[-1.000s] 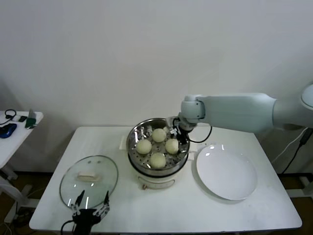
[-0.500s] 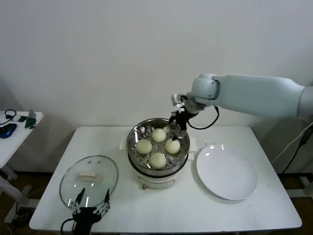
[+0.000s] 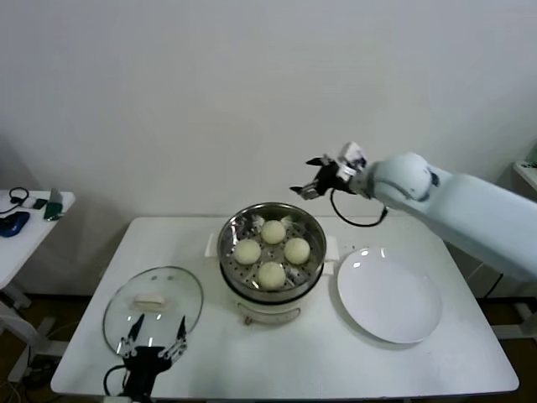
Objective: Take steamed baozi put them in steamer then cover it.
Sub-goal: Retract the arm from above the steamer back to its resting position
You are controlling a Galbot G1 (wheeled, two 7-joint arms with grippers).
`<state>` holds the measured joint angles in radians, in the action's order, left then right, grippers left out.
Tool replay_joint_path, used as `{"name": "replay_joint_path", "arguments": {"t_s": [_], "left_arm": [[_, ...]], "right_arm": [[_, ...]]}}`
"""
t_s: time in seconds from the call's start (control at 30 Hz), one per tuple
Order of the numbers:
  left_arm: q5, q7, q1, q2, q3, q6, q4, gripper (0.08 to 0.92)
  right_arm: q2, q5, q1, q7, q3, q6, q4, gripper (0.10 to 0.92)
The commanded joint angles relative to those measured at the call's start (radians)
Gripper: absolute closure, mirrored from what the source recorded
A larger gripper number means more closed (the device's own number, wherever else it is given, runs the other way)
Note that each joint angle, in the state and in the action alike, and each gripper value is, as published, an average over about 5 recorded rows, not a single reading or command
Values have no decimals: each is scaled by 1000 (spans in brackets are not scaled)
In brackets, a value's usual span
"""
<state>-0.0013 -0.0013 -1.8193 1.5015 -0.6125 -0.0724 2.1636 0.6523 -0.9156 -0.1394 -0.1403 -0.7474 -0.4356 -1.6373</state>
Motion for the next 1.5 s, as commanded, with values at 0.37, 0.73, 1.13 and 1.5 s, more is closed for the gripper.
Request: {"name": "replay_joint_path", "arguments": {"t_s": [0.37,0.73,1.13,1.5], "left_arm": [[18,-13,130,-120,-33,136,-45,177],[215,-48,138,-201,-82,158,-95,177],[1035,-356,140,-281,-116,94,-323,177],[1186,-419,216,-296,-99,206,-542,177]], "right_arm": [[198,343,1735,37,1582,346,-291,203],[484,490,1832,29,1506,612,-289,203],[591,510,1884,34,1375,840,-149,203],[613,514,1889,34,1335,887,-107,203]]}}
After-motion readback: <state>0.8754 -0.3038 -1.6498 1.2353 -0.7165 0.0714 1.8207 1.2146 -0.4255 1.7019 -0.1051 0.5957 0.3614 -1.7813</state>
